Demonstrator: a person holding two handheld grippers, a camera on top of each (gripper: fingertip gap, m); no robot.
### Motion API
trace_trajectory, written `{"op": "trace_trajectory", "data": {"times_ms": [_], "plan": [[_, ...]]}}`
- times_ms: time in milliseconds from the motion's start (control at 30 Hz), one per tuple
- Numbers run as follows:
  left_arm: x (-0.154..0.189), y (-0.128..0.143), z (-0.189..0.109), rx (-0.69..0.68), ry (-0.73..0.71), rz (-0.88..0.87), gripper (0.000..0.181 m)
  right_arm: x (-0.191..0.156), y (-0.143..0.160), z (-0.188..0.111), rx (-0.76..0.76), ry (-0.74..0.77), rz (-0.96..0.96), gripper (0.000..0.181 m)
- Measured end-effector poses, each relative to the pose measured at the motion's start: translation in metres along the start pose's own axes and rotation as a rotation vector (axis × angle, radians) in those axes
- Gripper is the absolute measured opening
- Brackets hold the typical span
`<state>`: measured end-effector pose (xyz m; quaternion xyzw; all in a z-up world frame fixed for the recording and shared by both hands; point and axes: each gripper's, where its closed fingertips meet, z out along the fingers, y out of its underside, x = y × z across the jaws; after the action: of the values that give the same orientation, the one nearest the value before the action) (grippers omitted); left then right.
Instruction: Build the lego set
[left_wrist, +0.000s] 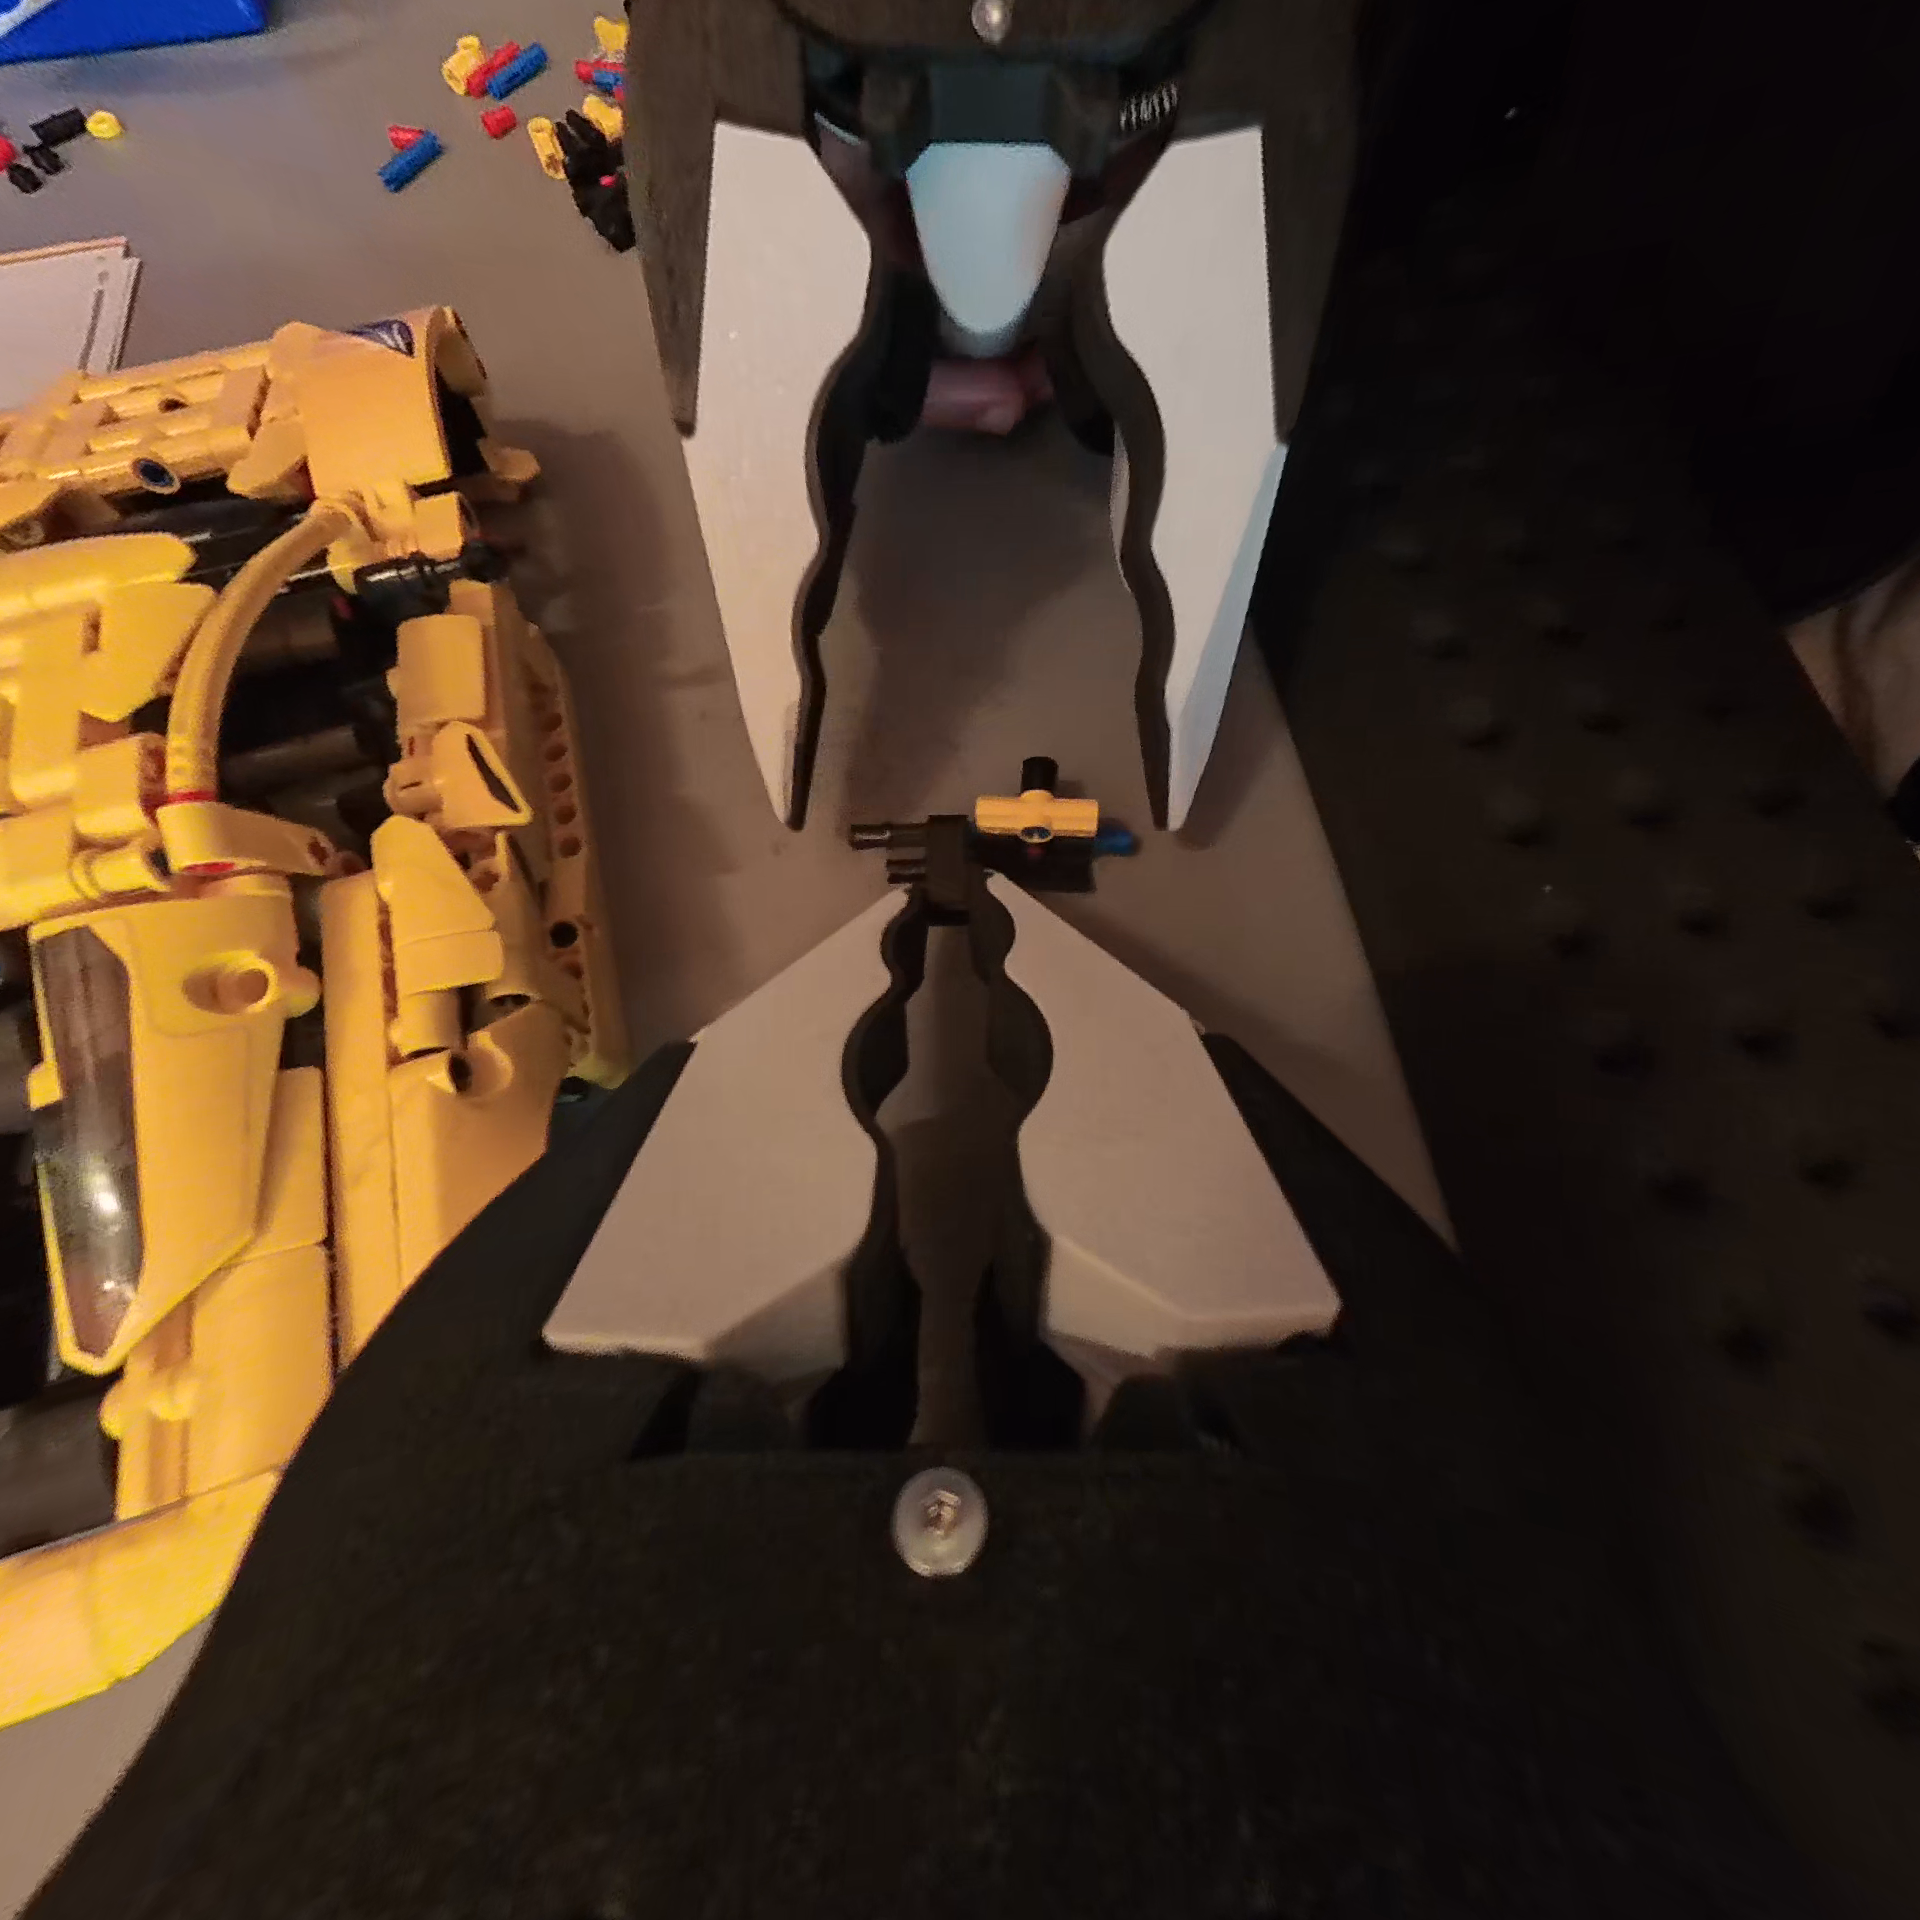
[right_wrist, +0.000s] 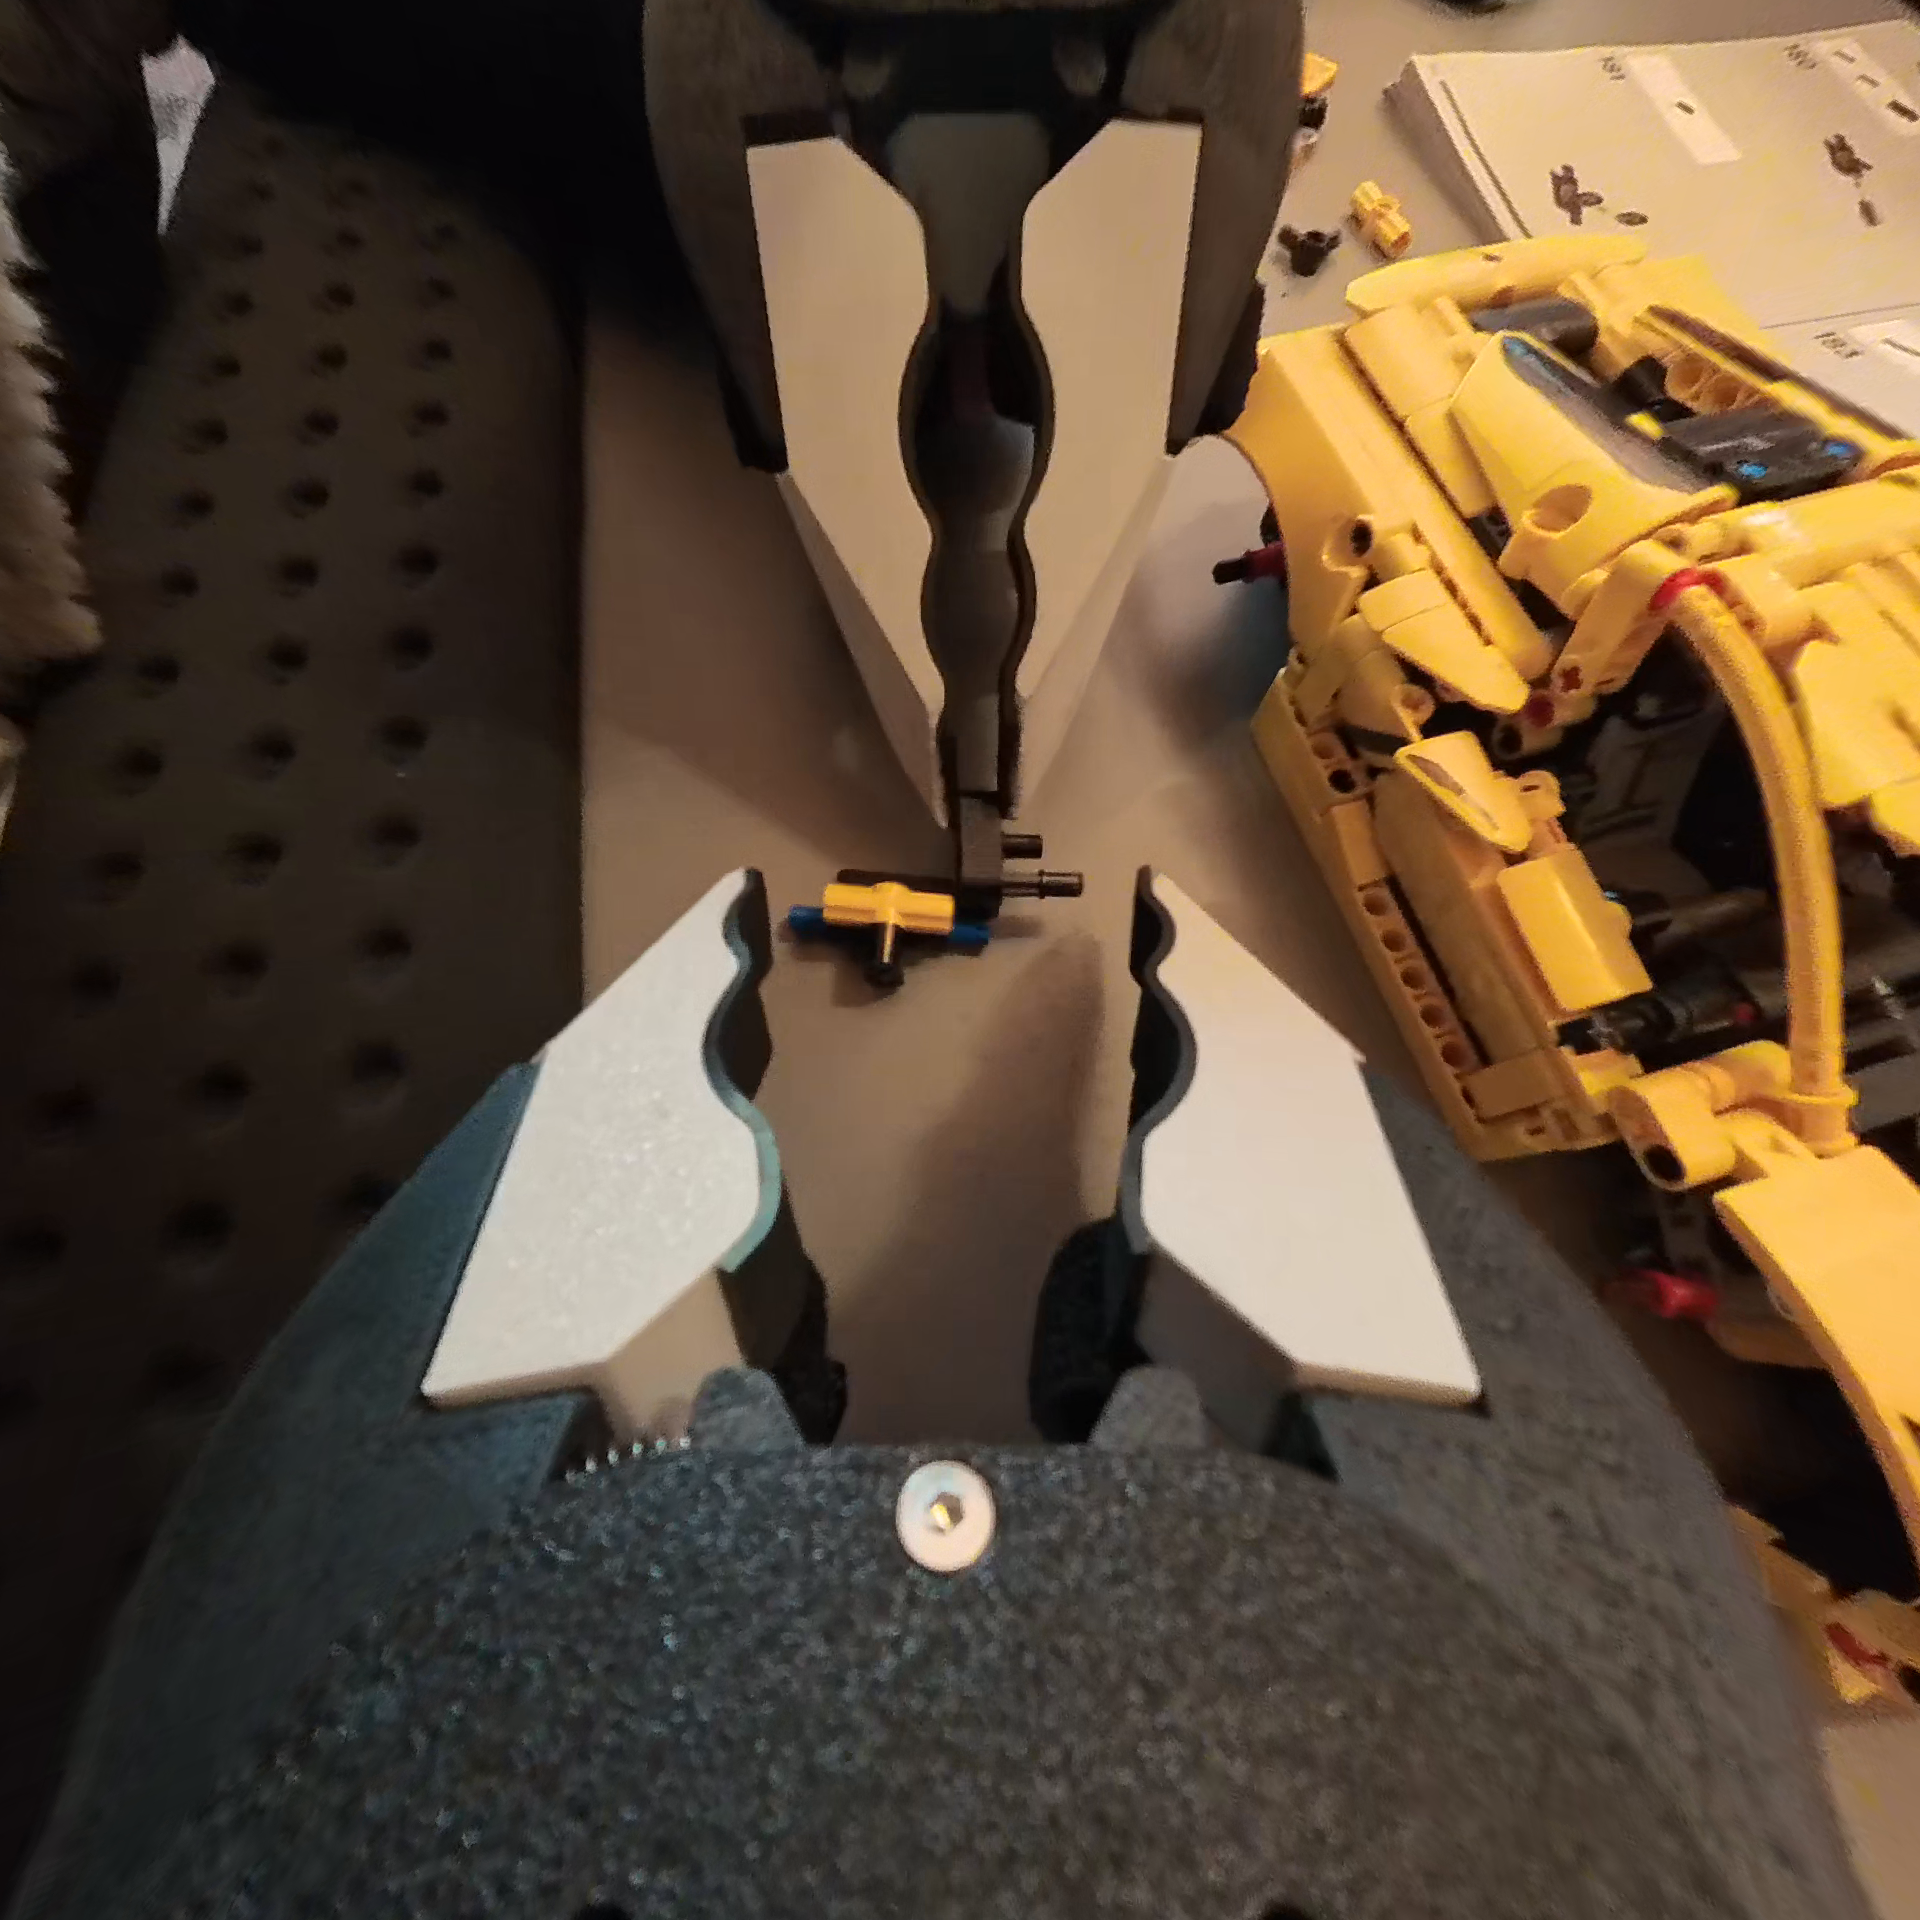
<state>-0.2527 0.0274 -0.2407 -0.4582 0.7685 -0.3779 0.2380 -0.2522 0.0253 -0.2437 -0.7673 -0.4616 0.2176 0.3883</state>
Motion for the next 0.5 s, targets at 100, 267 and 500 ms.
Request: {"op": "trace_trajectory", "data": {"times_ms": [100, 267, 500], "plan": [[-0.001, 0.000, 0.001, -0.006, -0.018, 0.017, 0.007, -0.001, 0.007, 0.004, -0.048, 0.003, -0.026, 0.067], [-0.007, -0.001, 0.000, -0.008, -0.052, 0.027, 0.007, 0.002, 0.005, 0.000, -0.038, 0.035, -0.058, 0.066], [-0.004, -0.002, 0.004, -0.010, -0.048, 0.036, 0.007, -0.003, 0.000, -0.013, -0.009, 0.012, 0.029, 0.041]]}}
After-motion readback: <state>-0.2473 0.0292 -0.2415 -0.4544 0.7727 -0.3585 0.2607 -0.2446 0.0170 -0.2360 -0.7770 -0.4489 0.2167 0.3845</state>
